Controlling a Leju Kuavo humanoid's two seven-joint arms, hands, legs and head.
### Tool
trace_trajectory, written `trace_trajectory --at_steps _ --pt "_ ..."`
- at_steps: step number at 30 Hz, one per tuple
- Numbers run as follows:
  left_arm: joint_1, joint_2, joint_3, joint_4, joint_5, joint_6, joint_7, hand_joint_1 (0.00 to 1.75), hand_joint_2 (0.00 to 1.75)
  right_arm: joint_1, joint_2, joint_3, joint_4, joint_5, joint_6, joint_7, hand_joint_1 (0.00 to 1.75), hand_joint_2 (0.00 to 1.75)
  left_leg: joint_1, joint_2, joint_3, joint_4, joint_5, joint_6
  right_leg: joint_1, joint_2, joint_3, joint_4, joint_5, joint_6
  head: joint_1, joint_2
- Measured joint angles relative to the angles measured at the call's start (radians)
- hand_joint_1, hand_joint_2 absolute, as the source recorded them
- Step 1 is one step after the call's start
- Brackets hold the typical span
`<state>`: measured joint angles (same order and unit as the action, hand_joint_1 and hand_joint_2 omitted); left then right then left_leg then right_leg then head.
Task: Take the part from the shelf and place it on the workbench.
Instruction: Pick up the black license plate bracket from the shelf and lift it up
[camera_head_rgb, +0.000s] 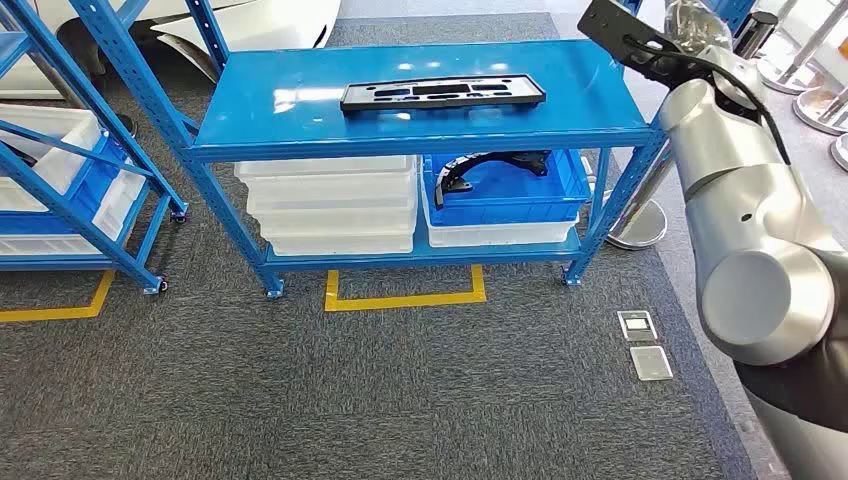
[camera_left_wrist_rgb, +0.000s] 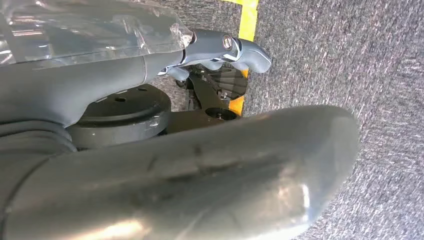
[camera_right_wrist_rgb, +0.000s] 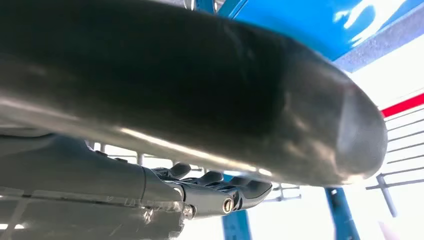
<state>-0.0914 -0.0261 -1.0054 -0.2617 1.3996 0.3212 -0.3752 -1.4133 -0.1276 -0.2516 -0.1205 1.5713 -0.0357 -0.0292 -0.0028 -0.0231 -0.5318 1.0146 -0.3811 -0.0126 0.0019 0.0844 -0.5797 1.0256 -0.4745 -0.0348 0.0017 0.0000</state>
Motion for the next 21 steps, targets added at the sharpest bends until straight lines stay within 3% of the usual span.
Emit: trace_trajectory --at_steps 8,11,15,18,21 --pt "-0.015 -0.003 -0.025 0.003 -0.018 -0.003 0.001 0.0 0.0 0.119 0.072 0.087 0.005 0.0 0.051 -0.098 0.0 0.0 0.001 0.0 0.001 0.0 0.0 0.0 0.001 0.0 0.001 0.0 0.0 0.0 0.0 0.0" --pt "-0.017 -0.005 -0.035 0.005 -0.017 -0.003 0.001 0.0 0.0 0.208 0.099 0.13 -0.053 -0.063 0.145 -0.089 0.0 0.0 0.003 -0.003 0.001 0.0 0.001 -0.001 0.002 -0.003 0.001 0.0 0.0 -0.001 -0.002 0.0" --pt "-0.015 -0.006 -0.05 0.01 -0.015 -0.001 0.002 0.0 0.0 0.362 0.083 0.306 -0.279 -0.479 0.319 0.061 0.0 0.0 0.003 -0.005 -0.001 0.001 0.001 -0.001 0.002 -0.005 -0.001 0.0 0.0 -0.001 0.0 0.0" --pt "-0.014 -0.006 -0.053 0.015 -0.01 0.006 0.014 0.0 0.0 0.393 0.042 0.496 -0.398 -0.782 0.31 0.164 0.0 0.0 0.002 -0.003 -0.002 0.001 0.001 -0.001 0.001 -0.001 -0.003 0.0 0.0 -0.001 0.0 0.0" --pt "-0.013 -0.006 -0.054 0.015 -0.009 0.01 0.022 0.0 0.0 0.402 0.007 0.653 -0.474 -0.899 0.288 0.205 0.0 0.0 0.002 -0.002 -0.002 0.001 0.001 -0.001 0.002 -0.001 -0.002 0.0 0.0 0.0 0.001 0.0"
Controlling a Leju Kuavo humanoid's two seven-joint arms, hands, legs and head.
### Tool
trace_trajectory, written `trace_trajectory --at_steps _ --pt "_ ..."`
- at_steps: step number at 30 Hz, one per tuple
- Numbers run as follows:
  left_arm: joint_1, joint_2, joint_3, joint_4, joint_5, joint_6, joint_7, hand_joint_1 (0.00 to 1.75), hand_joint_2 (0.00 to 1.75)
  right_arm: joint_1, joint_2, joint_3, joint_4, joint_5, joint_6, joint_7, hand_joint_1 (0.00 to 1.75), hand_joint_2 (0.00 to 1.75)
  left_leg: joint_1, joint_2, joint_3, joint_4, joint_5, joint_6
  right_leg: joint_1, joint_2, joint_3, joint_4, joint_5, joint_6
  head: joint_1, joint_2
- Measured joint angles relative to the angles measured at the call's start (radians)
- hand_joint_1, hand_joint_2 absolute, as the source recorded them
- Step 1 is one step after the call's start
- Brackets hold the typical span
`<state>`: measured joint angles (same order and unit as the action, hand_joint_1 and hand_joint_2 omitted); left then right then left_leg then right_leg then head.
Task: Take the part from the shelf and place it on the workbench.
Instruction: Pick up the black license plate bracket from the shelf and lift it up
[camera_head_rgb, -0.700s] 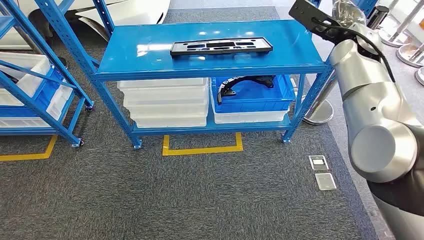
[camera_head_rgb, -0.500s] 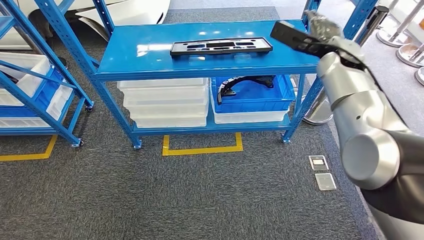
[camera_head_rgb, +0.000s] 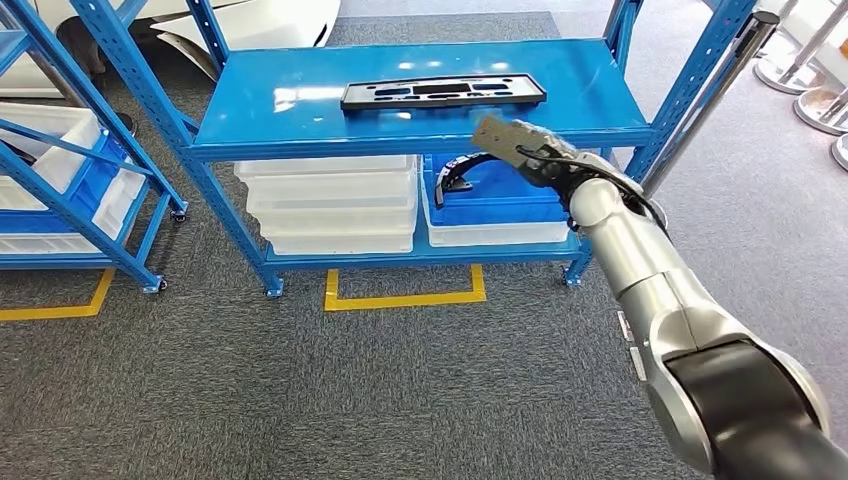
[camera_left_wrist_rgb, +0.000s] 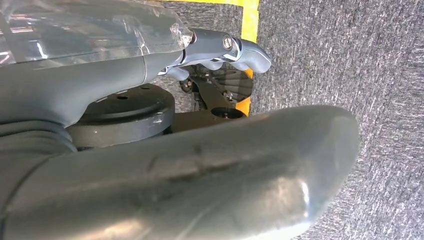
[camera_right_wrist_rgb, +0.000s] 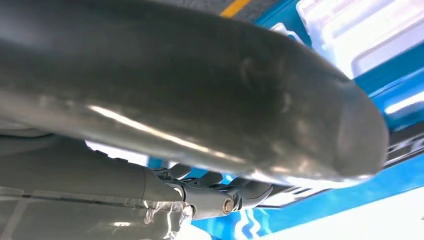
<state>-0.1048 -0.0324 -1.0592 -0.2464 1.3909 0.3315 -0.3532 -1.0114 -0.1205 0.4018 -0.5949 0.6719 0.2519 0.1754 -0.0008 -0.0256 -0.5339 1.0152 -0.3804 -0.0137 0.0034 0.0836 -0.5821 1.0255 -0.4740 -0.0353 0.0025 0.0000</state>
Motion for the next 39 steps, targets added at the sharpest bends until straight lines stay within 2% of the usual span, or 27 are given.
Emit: trace_trajectory --at_steps 6,12,24,39 --pt "0.0 0.0 0.0 0.0 0.002 -0.006 0.001 0.0 0.0 0.018 -0.04 0.202 -0.092 -0.025 -0.01 0.011 0.0 0.0 0.0 -0.001 0.0 0.0 0.0 0.0 0.0 -0.002 0.001 0.0 0.0 0.0 -0.001 0.0" --pt "0.001 0.0 0.0 0.0 0.02 -0.029 0.001 0.0 0.0 0.019 -0.074 0.33 -0.145 -0.044 -0.023 0.026 0.0 0.0 0.0 -0.001 0.0 0.0 0.0 0.0 0.0 -0.001 0.001 0.0 0.0 0.0 0.0 0.0" --pt "0.001 0.0 0.0 0.0 0.022 -0.027 0.009 0.0 0.0 -0.002 -0.124 0.518 -0.176 -0.119 -0.007 0.087 0.0 0.0 0.0 -0.001 0.0 0.0 0.0 0.0 0.0 -0.001 0.001 0.0 0.0 0.0 0.0 0.0" --pt "0.001 0.0 0.0 0.0 0.032 -0.036 0.009 0.0 0.0 -0.034 -0.16 0.679 -0.175 -0.116 0.026 0.13 0.0 0.0 0.0 -0.001 0.0 0.0 0.0 0.0 0.0 -0.002 0.001 0.0 0.0 0.0 0.0 0.0"
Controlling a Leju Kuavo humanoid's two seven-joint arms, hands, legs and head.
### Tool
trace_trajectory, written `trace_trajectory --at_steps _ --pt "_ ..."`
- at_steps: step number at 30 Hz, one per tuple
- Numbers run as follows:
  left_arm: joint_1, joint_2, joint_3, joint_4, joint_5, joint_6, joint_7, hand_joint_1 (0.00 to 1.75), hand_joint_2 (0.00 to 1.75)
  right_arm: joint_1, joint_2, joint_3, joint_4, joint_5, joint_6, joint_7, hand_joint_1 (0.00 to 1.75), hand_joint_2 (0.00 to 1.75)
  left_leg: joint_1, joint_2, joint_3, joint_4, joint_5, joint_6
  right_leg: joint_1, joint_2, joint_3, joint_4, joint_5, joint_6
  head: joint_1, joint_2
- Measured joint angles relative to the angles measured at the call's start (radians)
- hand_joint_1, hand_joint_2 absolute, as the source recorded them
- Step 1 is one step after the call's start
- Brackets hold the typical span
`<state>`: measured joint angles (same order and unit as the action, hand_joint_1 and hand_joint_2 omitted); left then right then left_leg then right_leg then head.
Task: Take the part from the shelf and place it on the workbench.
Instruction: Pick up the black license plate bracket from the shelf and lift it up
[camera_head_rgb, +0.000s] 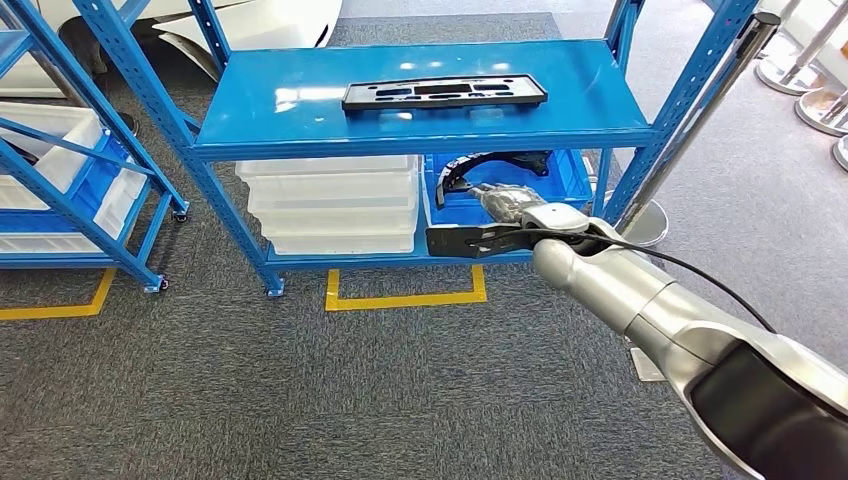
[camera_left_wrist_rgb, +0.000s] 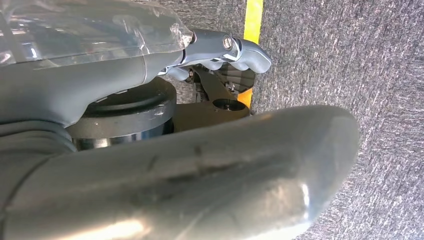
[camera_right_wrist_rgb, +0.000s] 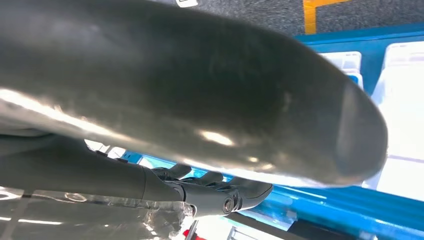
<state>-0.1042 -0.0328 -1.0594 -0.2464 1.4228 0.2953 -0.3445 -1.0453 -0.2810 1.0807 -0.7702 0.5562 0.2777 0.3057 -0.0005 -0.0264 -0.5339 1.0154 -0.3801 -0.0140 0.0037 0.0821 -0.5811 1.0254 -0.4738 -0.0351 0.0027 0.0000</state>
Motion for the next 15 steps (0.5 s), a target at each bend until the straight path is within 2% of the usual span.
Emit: trace_trajectory --at_steps 7,15 --pt "0.0 0.0 0.0 0.0 0.003 -0.004 0.001 0.0 0.0 -0.006 -0.007 0.041 0.0 0.012 -0.018 0.001 0.0 0.0 0.0 0.0 0.0 0.0 0.0 0.0 0.0 0.0 0.0 0.0 0.0 0.0 0.0 0.0" --pt "0.0 0.0 0.0 0.0 0.012 -0.013 0.005 0.0 0.0 -0.017 -0.007 0.073 -0.002 0.097 -0.185 -0.01 0.0 0.0 0.0 0.0 0.0 0.0 0.0 0.0 0.0 0.0 0.0 0.0 0.0 0.0 0.0 0.0"
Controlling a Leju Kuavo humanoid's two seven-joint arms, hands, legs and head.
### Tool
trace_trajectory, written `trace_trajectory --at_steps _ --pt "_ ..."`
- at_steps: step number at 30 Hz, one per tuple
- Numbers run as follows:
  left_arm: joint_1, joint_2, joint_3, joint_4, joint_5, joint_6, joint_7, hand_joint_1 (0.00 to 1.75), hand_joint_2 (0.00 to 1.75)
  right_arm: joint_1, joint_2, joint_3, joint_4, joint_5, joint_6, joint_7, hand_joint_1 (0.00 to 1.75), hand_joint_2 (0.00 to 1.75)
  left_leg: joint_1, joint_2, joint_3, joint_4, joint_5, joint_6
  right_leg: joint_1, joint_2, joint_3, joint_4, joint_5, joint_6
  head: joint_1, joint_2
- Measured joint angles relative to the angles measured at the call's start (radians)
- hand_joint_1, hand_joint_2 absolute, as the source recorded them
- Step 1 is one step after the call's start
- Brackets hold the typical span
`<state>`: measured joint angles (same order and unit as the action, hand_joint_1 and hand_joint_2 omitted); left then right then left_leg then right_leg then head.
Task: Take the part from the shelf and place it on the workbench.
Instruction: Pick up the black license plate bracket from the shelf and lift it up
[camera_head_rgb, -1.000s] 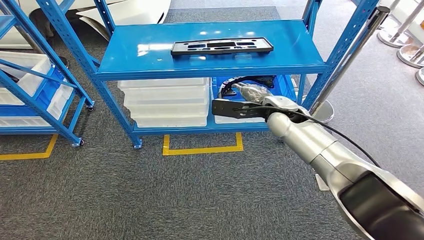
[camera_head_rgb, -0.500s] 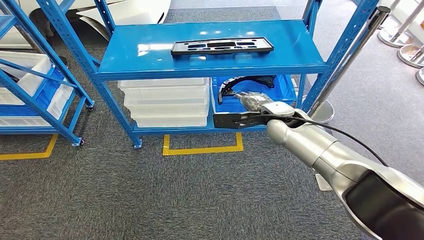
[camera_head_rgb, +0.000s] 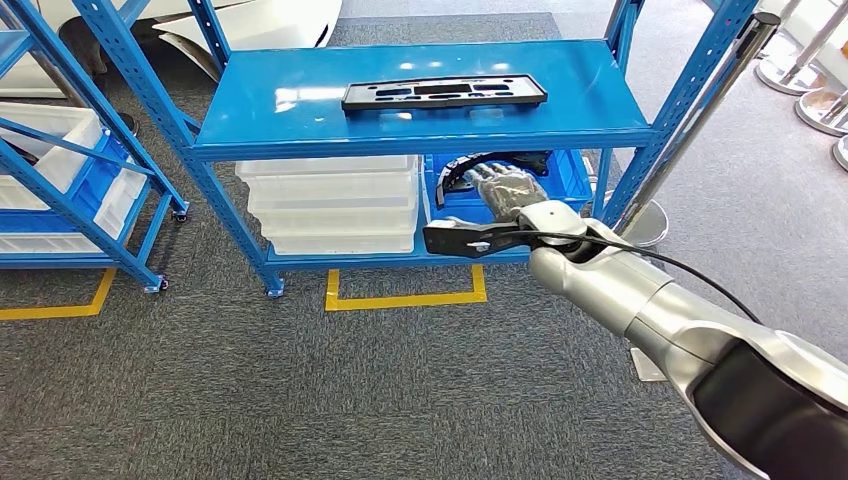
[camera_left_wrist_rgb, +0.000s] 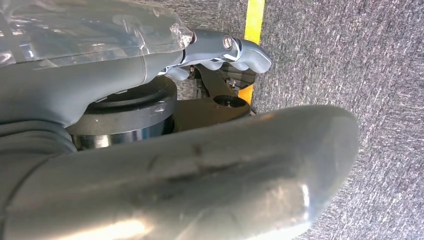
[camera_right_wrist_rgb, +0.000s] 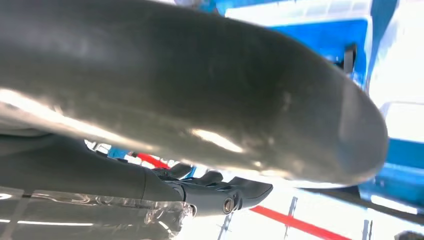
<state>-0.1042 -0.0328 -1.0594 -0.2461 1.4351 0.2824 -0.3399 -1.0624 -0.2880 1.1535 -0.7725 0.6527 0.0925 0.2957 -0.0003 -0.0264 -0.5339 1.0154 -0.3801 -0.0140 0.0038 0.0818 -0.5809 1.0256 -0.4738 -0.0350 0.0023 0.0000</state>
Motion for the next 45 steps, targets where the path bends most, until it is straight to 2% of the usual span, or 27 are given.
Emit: trace_trajectory --at_steps 18,21,23,24,26,28,29,30,31,32,33,34,35,36,38,40,41,42,44,45 --pt "0.0 0.0 0.0 0.0 -0.01 0.004 0.011 0.0 0.0 0.008 -0.003 0.004 -0.043 0.07 -0.024 -0.008 0.0 0.0 -0.002 0.0 -0.004 0.009 -0.001 0.002 -0.003 0.0 -0.001 -0.001 0.002 0.004 -0.002 0.0" --pt "0.0 0.0 0.0 0.001 -0.01 0.004 0.011 0.0 0.0 0.01 -0.005 0.004 -0.046 0.072 -0.025 -0.008 0.0 0.0 -0.005 0.001 -0.006 0.011 -0.001 0.008 -0.006 0.002 -0.001 -0.002 0.005 0.009 -0.002 0.0" --pt "-0.001 0.0 0.0 0.001 -0.01 0.004 0.011 0.0 0.0 0.011 -0.008 0.003 -0.048 0.072 -0.025 -0.008 0.0 0.0 -0.006 0.004 -0.004 0.003 0.003 0.017 -0.008 0.002 -0.002 0.004 0.015 0.017 -0.003 0.0" --pt "-0.001 -0.001 0.0 0.001 -0.01 0.004 0.011 0.0 0.0 0.011 -0.011 0.003 -0.048 0.072 -0.025 -0.008 0.0 0.0 -0.004 0.007 0.002 -0.006 0.006 0.022 -0.007 -0.005 -0.005 0.01 0.017 0.021 -0.003 0.0" --pt "-0.001 -0.003 0.0 0.001 -0.01 0.004 0.011 0.0 0.0 0.008 -0.015 0.003 -0.05 0.073 -0.026 -0.008 0.0 0.0 0.001 0.015 0.015 -0.02 0.012 0.03 -0.003 -0.035 -0.029 0.054 -0.002 0.03 0.004 0.0" --pt "0.0 -0.003 0.0 0.001 -0.01 0.004 0.011 0.0 0.0 0.007 -0.016 0.003 -0.054 0.074 -0.026 -0.008 0.0 0.0 0.002 0.024 0.019 -0.024 0.014 0.032 -0.006 -0.065 -0.091 0.161 -0.051 0.038 0.015 0.0" --pt "0.001 -0.003 0.0 0.001 -0.01 0.004 0.011 0.0 0.0 0.009 -0.016 0.003 -0.056 0.074 -0.026 -0.008 0.0 0.0 0.003 0.027 0.019 -0.024 0.013 0.031 -0.011 -0.07 -0.126 0.219 -0.07 0.041 0.018 0.0" --pt "0.001 -0.003 0.0 0.001 -0.01 0.004 0.011 0.0 0.0 0.013 -0.017 0.003 -0.057 0.074 -0.026 -0.009 0.0 0.0 0.005 0.031 0.021 -0.023 0.011 0.03 -0.015 -0.072 -0.153 0.257 -0.075 0.043 0.02 0.0" --pt "0.002 -0.003 0.0 0.001 -0.01 0.004 0.011 0.0 0.0 0.017 -0.018 0.003 -0.057 0.074 -0.026 -0.008 0.0 0.0 0.007 0.033 0.023 -0.022 0.007 0.026 -0.018 -0.073 -0.164 0.259 -0.06 0.046 0.023 0.0" --pt "0.002 -0.004 0.0 0.001 -0.01 0.004 0.011 0.0 0.0 0.019 -0.02 0.003 -0.057 0.074 -0.026 -0.008 0.0 0.0 0.01 0.036 0.028 -0.02 0.001 0.022 -0.021 -0.075 -0.156 0.222 -0.025 0.049 0.026 0.0" --pt "0.003 -0.004 0.0 0.001 -0.01 0.004 0.011 0.0 0.0 0.02 -0.021 0.003 -0.057 0.074 -0.026 -0.008 0.0 0.0 0.014 0.038 0.034 -0.017 -0.007 0.015 -0.024 -0.079 -0.133 0.154 0.02 0.053 0.029 0.0" --pt "0.002 -0.005 0.0 0.001 -0.01 0.005 0.01 0.0 0.0 0.021 -0.022 0.003 -0.058 0.074 -0.026 -0.008 0.0 0.0 0.017 0.041 0.041 -0.015 -0.015 0.008 -0.023 -0.083 -0.11 0.092 0.051 0.056 0.033 0.0" --pt "0.001 -0.005 0.0 0.002 -0.01 0.006 0.01 0.0 0.0 0.021 -0.023 0.003 -0.058 0.075 -0.026 -0.008 0.0 0.0 0.018 0.044 0.043 -0.013 -0.023 0.001 -0.021 -0.088 -0.091 0.041 0.061 0.054 0.038 0.0" --pt "0.001 -0.005 -0.001 0.002 -0.01 0.007 0.009 0.0 0.0 0.022 -0.024 0.003 -0.06 0.075 -0.025 -0.008 0.0 0.0 0.018 0.047 0.044 -0.01 -0.03 -0.007 -0.019 -0.091 -0.083 0.014 0.064 0.047 0.041 0.0" --pt "0.0 -0.006 -0.001 0.002 -0.011 0.009 0.008 0.0 0.0 0.027 -0.026 0.003 -0.061 0.075 -0.025 -0.008 0.0 0.0 0.015 0.051 0.047 -0.006 -0.039 -0.02 -0.015 -0.091 -0.082 0.01 0.048 0.026 0.038 0.0" --pt "0.0 -0.006 -0.003 0.002 -0.011 0.01 0.008 0.0 0.0 0.029 -0.03 0.003 -0.063 0.076 -0.025 -0.008 0.0 0.0 0.016 0.05 0.043 0.02 -0.044 -0.03 -0.016 -0.085 -0.074 0.013 0.046 0.011 0.028 0.0" --pt "-0.001 -0.006 -0.004 0.002 -0.011 0.01 0.007 0.0 0.0 0.028 -0.031 0.002 -0.064 0.077 -0.025 -0.008 0.0 0.0 0.017 0.048 0.025 0.058 -0.049 -0.034 -0.016 -0.081 -0.068 0.012 0.043 0.005 0.023 0.0" --pt "-0.001 -0.006 -0.005 0.002 -0.011 0.01 0.007 0.0 0.0 0.026 -0.032 0.002 -0.065 0.077 -0.026 -0.008 0.0 0.0 0.017 0.045 -0.009 0.117 -0.061 -0.036 -0.016 -0.078 -0.061 0.011 0.038 -0.001 0.017 0.0" --pt "-0.001 -0.006 -0.007 0.003 -0.012 0.01 0.006 0.0 0.0 0.029 -0.033 0.002 -0.065 0.077 -0.026 -0.009 0.0 0.0 0.016 0.04 -0.096 0.248 -0.104 -0.037 -0.012 -0.072 -0.048 0.011 0.025 -0.01 0.002 0.0" --pt "-0.001 -0.006 -0.008 0.003 -0.012 0.01 0.006 0.0 0.0 0.033 -0.033 0.002 -0.065 0.077 -0.026 -0.009 0.0 0.0 0.014 0.039 -0.134 0.29 -0.122 -0.035 -0.009 -0.069 -0.04 0.011 0.018 -0.013 -0.003 0.0"
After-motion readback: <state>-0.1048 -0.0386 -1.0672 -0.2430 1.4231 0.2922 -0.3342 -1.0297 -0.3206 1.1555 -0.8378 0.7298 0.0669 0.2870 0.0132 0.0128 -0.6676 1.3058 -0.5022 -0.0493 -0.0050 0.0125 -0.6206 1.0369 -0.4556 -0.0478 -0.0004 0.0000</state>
